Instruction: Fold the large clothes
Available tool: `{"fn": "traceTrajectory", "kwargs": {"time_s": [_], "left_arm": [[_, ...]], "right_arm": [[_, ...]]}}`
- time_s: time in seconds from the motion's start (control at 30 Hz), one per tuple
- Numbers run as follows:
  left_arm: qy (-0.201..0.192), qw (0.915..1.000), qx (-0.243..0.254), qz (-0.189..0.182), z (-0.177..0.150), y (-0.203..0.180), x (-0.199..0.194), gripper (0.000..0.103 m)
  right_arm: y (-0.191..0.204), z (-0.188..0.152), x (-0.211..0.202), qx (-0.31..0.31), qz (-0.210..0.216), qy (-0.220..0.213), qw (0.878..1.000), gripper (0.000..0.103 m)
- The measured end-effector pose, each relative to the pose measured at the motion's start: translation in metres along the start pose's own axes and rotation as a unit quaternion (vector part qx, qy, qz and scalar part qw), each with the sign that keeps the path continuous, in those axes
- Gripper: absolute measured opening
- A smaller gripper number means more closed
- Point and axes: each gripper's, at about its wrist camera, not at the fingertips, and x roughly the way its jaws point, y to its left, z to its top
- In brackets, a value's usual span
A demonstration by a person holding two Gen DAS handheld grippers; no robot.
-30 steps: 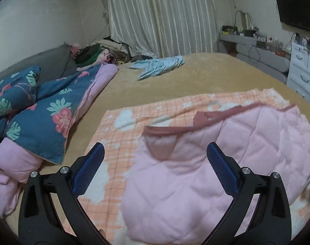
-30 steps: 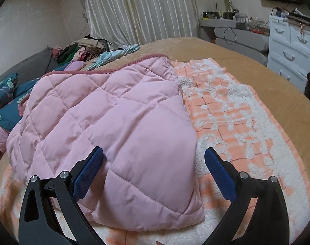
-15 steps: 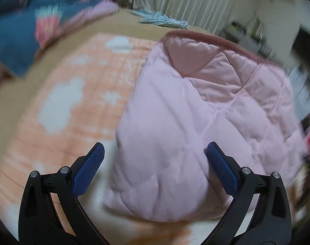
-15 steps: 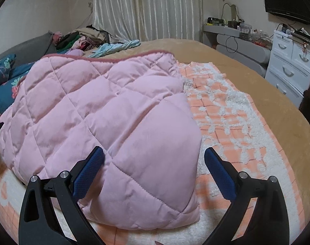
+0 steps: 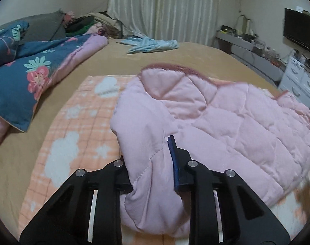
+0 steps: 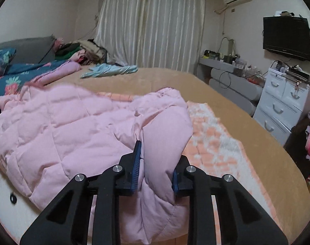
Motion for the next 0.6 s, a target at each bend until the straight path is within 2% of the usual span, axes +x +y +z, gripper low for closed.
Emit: {"fn": "traceTrajectory", "kwargs": {"time_s": [0.13, 0.27, 0.4, 0.6], "left_arm": [[0.018, 0.9993, -0.004, 0.031, 0.003, -0.008, 0.026, 0.017], [0.041, 0.9981, -0.013, 0.045, 0.004, -0.008, 0.047, 0.017], [0.044, 0.9978, 0.001, 0.050, 0.002, -0.010, 0.061, 0.018], [0.059, 0.9966, -0.003, 0.058, 0.003, -0.008, 0.075, 0.018]], "right_arm": [[-0.003, 0.005, 0.024, 0.001, -0.008, 0.018, 1.000, 0.023], [-0.010, -0.004, 0.057, 0.014, 0.012, 0.051, 0.999, 0.023], [-0.010, -0.013, 0.079, 0.018, 0.017, 0.078, 0.997, 0.024], [-0.006, -0.020, 0.095, 0.037, 0.008, 0.107, 0.994, 0.028]]}}
